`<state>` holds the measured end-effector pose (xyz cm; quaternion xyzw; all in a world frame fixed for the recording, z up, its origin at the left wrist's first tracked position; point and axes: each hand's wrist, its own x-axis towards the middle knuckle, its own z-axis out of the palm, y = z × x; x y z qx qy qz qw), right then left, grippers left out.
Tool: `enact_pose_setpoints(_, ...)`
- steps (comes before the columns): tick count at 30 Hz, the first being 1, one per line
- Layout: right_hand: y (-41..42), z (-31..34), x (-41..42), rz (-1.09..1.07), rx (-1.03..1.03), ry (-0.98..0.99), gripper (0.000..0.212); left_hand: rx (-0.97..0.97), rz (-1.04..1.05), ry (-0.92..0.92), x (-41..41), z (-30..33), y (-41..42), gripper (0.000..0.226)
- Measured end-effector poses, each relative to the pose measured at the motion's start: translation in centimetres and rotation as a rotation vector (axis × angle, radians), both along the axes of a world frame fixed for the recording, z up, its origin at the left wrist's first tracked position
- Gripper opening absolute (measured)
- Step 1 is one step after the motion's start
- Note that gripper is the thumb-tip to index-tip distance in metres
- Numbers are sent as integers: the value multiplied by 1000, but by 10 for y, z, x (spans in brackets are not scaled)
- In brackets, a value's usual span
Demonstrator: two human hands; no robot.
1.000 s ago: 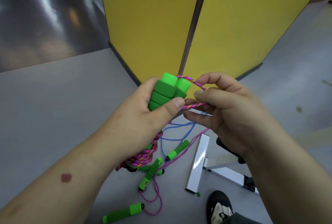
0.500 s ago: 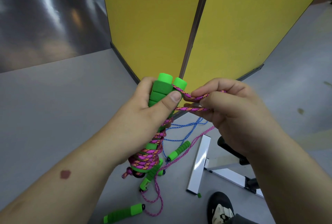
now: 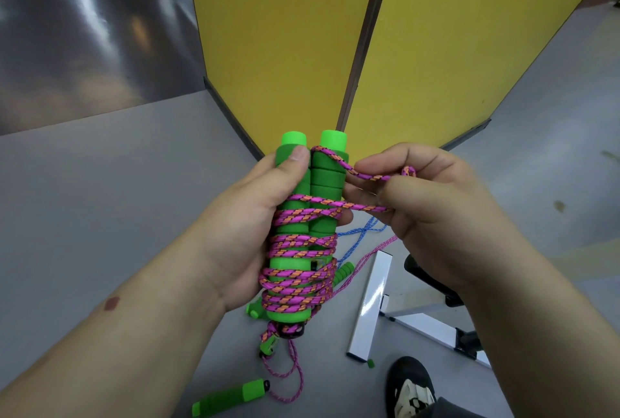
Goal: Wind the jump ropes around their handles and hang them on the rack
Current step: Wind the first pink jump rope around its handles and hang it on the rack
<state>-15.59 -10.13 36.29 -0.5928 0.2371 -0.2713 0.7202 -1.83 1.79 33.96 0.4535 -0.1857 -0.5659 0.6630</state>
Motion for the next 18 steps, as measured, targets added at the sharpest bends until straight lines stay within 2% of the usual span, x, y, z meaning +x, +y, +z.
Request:
enact_pose_setpoints(3,-3,-1,-2,22,-1,12,35,13,34,-24,0,-2,0,45)
enact_pose_setpoints(6,-1,0,-2,60,-70,49,40,12,113,-72,-3,-4,-2,34)
enact_pose_setpoints(10,4,0,1,102,-143,48,46,20,222,-135,-12,-5,-5,30)
enact_pose_setpoints(14,6,4,0,119,-83,4,46,15,255,-196,-15,0,-6,56)
enact_pose_setpoints(18,5,8,0,116,65,-51,38,-14,199,-121,-17,7,-4,59)
